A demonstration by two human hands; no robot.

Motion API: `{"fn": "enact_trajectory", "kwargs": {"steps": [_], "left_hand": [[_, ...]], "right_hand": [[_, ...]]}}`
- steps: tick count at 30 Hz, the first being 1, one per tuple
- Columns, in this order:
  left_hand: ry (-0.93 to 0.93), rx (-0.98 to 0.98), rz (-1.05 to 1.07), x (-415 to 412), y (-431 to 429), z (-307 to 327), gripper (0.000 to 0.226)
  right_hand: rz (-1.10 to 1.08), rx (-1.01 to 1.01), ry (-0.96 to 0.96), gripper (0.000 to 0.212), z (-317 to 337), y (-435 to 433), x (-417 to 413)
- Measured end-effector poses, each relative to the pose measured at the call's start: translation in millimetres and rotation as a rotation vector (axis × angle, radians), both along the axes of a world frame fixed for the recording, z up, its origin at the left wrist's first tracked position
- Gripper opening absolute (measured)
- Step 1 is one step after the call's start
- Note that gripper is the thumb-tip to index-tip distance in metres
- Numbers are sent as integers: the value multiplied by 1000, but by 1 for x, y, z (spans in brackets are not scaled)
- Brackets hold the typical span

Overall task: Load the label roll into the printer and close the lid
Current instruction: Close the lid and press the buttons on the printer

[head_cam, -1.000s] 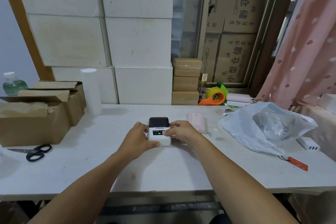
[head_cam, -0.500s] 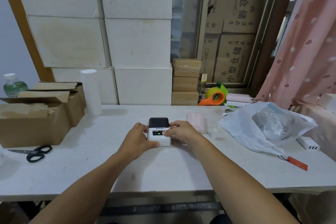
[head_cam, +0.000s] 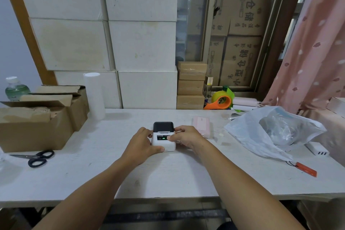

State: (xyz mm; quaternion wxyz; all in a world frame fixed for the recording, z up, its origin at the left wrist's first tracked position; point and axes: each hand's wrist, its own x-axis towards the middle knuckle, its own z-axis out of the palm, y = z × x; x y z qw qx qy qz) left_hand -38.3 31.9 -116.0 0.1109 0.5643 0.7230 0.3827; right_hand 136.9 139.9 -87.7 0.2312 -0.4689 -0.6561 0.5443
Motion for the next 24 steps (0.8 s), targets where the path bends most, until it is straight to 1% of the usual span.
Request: {"fn": "enact_trajectory", "kwargs": {"steps": [5,7,12,15,19,21,24], "left_hand": [[-2,3,-2,1,0,1,66],[-4,2,0,0,0,0,67],[4,-4,13,-1,0,-1,69],[5,-6,15,-1,0,-1,69],[5,-3,16,-1,0,-2,71],[4,-3,13,0,0,-2,70],[1,-1,9,-1,0,-2,69]], "right_hand": [[12,-15,20,36,3,-2,4],[12,-17,12,33,2,-1,3],[7,-12,12,33,2,-1,4],[3,-16,12,46,0,-1,3],[3,-20,32,37,-1,0,3],[3,-17,40,37,-2,1,3],[1,-17,41,44,-3,2,1]]}}
